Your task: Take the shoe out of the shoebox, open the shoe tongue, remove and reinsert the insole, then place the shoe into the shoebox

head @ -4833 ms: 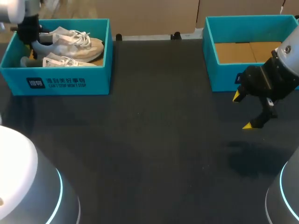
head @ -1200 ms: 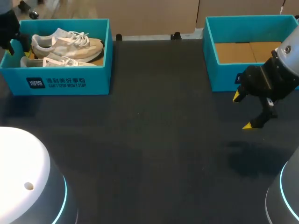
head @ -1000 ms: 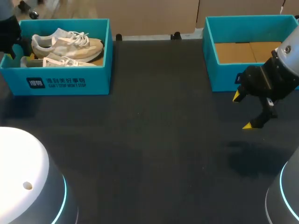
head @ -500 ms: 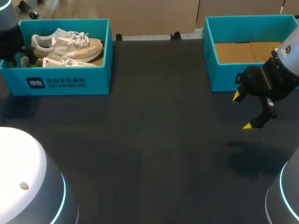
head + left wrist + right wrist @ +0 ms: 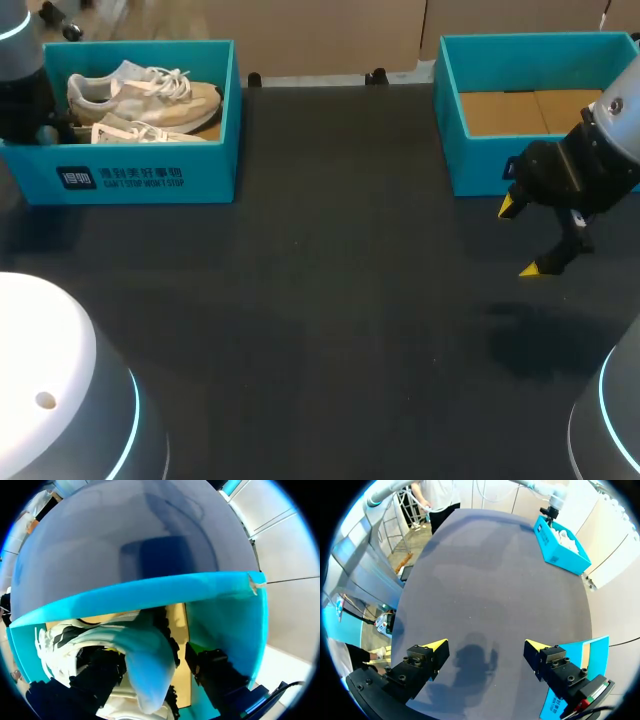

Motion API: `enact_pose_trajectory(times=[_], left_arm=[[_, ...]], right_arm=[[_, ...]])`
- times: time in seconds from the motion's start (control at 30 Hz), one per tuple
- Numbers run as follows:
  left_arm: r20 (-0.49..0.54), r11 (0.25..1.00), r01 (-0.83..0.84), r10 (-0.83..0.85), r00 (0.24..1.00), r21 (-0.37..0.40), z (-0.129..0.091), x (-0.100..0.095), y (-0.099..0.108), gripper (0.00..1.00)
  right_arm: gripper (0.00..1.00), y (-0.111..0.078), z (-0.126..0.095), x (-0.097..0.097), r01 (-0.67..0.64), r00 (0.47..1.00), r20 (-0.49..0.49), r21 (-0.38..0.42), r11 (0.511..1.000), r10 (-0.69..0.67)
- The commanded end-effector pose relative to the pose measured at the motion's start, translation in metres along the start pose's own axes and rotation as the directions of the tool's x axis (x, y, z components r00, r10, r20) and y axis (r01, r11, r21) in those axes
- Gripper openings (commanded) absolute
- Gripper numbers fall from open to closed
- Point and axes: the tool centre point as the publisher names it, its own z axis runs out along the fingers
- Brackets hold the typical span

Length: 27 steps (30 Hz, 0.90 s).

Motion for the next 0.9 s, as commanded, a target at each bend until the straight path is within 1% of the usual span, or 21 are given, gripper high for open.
enact_pose_trajectory(times=[0.03, 0.13, 0.2, 0.27, 0.3, 0.33, 0.53, 0.57, 0.8, 0.9], left_arm=[[0.000, 1.000, 0.000, 0.000, 1.000, 0.007, 0.004, 0.001, 0.001, 0.49], [-0.004, 1.000, -0.002, 0.002, 1.000, 0.015, 0.005, 0.002, 0.001, 0.40], [-0.005, 1.000, -0.005, 0.005, 1.000, 0.017, 0.003, 0.003, 0.000, 0.31], [-0.007, 1.000, -0.008, 0.008, 1.000, 0.021, 0.002, 0.003, 0.000, 0.18], [-0.009, 1.000, -0.009, 0.009, 1.000, 0.021, 0.001, 0.004, 0.000, 0.05], [-0.013, 1.000, -0.011, 0.012, 1.000, 0.024, 0.001, 0.005, 0.000, 0.00], [-0.044, 0.998, -0.048, 0.049, 0.998, 0.041, -0.006, 0.007, 0.000, 0.00], [-0.045, 0.997, -0.051, 0.053, 0.998, 0.054, -0.008, 0.008, 0.000, 0.00], [-0.031, 0.996, -0.048, 0.051, 0.998, 0.079, -0.032, 0.014, 0.003, 0.00], [-0.028, 0.996, -0.054, 0.056, 0.998, 0.075, -0.049, 0.016, 0.007, 0.00]], right_arm=[[1.00, 0.000, 0.001, -0.001, 0.000, 1.000, -0.001, 0.002, 1.000, 0.000], [1.00, 0.000, 0.001, -0.001, 0.000, 1.000, -0.001, 0.002, 1.000, 0.000], [1.00, 0.000, 0.001, -0.001, 0.000, 1.000, -0.001, 0.002, 1.000, 0.000], [1.00, 0.000, 0.001, -0.001, 0.000, 1.000, -0.001, 0.002, 1.000, 0.000], [1.00, 0.000, 0.001, -0.001, 0.000, 1.000, -0.001, 0.002, 1.000, 0.000], [1.00, 0.000, 0.001, -0.001, 0.000, 1.000, -0.001, 0.002, 1.000, 0.000], [1.00, 0.000, 0.001, -0.001, 0.000, 1.000, -0.001, 0.002, 1.000, 0.000], [1.00, 0.000, 0.001, -0.001, 0.000, 1.000, -0.001, 0.002, 1.000, 0.000], [1.00, 0.000, 0.001, -0.001, 0.000, 1.000, -0.001, 0.002, 1.000, 0.000], [1.00, 0.000, 0.001, -0.001, 0.000, 1.000, -0.001, 0.002, 1.000, 0.000]])
